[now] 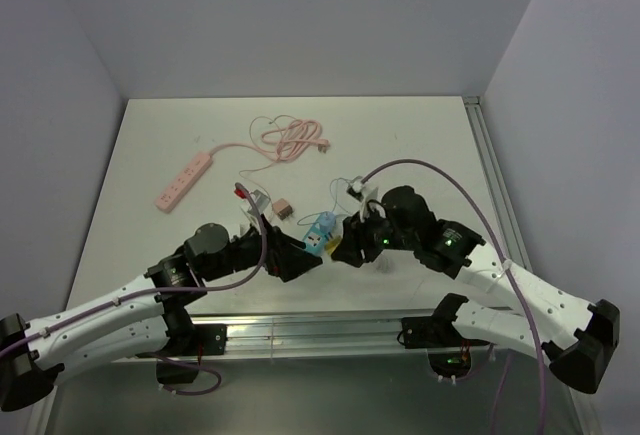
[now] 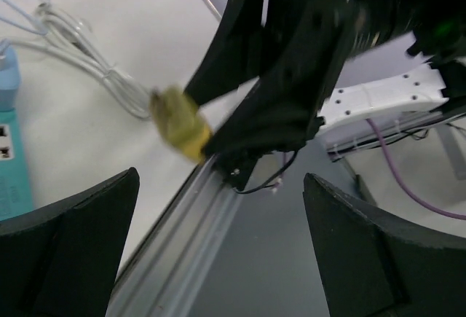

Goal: Insert the plug

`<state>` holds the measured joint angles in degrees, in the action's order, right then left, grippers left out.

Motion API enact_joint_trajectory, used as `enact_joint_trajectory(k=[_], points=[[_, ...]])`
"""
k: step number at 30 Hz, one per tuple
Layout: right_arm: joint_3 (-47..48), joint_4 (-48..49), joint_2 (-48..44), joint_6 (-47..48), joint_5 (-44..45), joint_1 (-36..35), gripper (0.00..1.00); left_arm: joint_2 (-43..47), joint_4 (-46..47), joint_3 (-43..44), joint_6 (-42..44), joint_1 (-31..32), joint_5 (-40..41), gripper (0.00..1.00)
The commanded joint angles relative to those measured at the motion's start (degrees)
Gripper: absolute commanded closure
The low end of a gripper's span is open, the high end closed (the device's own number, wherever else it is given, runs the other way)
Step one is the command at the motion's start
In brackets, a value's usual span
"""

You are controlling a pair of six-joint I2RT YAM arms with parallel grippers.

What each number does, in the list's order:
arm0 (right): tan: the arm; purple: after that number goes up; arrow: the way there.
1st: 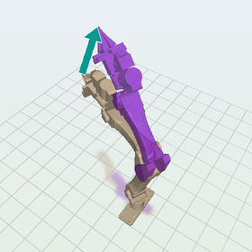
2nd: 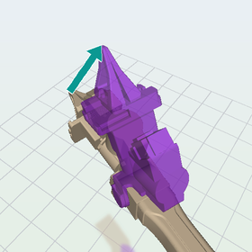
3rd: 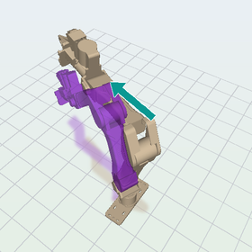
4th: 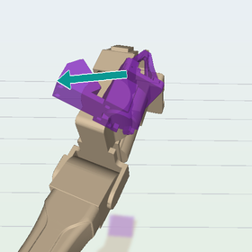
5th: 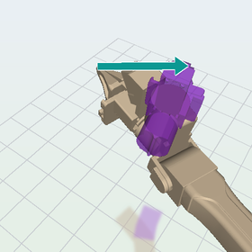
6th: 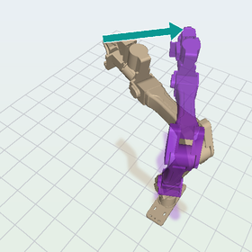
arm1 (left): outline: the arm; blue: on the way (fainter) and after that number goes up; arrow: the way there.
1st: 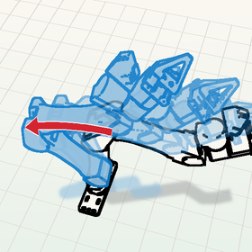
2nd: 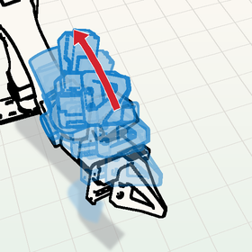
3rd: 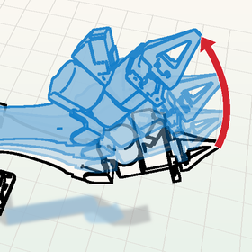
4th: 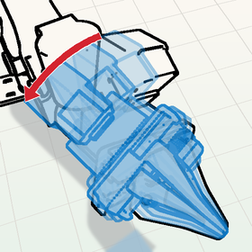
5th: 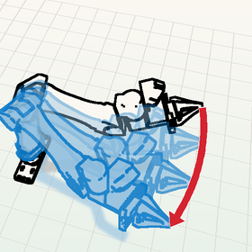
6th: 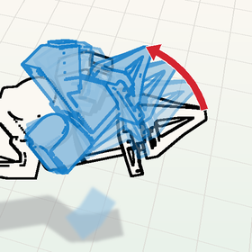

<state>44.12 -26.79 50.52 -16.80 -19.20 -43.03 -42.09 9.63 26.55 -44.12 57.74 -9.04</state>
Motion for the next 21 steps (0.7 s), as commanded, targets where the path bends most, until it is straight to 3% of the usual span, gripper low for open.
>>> enact_joint_trajectory(k=[1, 10, 17, 21], points=[[1.1, 3.4, 0.5, 2.7, -2.4, -6.5, 1.0, -1.9, -5.3, 6.6, -5.4, -1.4, -5.3, 0.0], [-1.7, 9.6, -4.8, 1.9, 4.7, -14.6, 1.0, -4.1, -6.4, 7.9, -10.0, -1.9, -10.1, 0.01], [-0.2, 8.6, -3.7, 2.6, 6.5, -17.4, 1.0, -5.9, -13.0, 9.8, -12.6, -2.5, -7.6, 0.0], [0.0, 9.4, -3.4, 2.5, 7.8, -19.6, 1.0, -8.4, -12.3, 10.6, -15.3, -3.9, -9.1, 0.0]])
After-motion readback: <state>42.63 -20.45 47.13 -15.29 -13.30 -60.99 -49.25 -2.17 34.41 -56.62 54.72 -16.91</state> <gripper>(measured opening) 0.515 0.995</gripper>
